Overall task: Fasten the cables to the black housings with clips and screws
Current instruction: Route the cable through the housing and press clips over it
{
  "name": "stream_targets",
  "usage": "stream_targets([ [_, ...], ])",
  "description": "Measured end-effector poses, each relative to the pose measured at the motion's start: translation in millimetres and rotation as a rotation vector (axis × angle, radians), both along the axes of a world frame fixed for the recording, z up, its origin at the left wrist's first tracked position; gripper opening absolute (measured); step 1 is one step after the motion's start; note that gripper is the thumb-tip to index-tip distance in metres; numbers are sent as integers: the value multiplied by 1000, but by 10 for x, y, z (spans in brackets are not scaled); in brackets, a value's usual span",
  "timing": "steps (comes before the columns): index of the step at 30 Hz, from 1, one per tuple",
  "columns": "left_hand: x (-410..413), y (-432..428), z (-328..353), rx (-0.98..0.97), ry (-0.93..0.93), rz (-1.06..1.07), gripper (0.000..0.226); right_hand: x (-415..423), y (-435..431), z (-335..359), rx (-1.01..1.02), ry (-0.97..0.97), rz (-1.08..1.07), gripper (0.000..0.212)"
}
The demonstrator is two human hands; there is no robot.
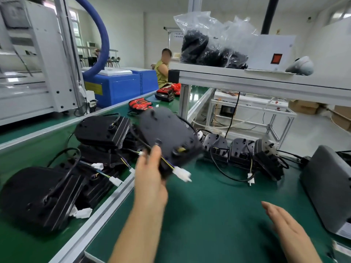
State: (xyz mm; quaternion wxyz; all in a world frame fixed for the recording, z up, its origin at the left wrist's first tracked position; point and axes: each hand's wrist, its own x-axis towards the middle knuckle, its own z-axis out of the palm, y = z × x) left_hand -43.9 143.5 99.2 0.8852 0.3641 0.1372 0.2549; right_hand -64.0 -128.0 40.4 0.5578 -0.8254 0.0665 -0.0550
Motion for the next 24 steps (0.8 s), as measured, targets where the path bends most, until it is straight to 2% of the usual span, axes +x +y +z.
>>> stream_targets([
  [5,144,822,310,88,2,356,9,8,24,-121,-24,5,-77,14],
  [7,171,1082,347,63,64,459,12,27,30,-132,-34,-4,-78,14],
  [10,213,1400,286,45,276,553,27,47,40,-152,-57,-20,-79,14],
  [19,179,1766,103,-190,388,462,46,71,8,-209,-113,-38,-52,15],
  [24,142,1791,84,-159,382,381,39,91,-3,-235,-112,-39,-42,16],
])
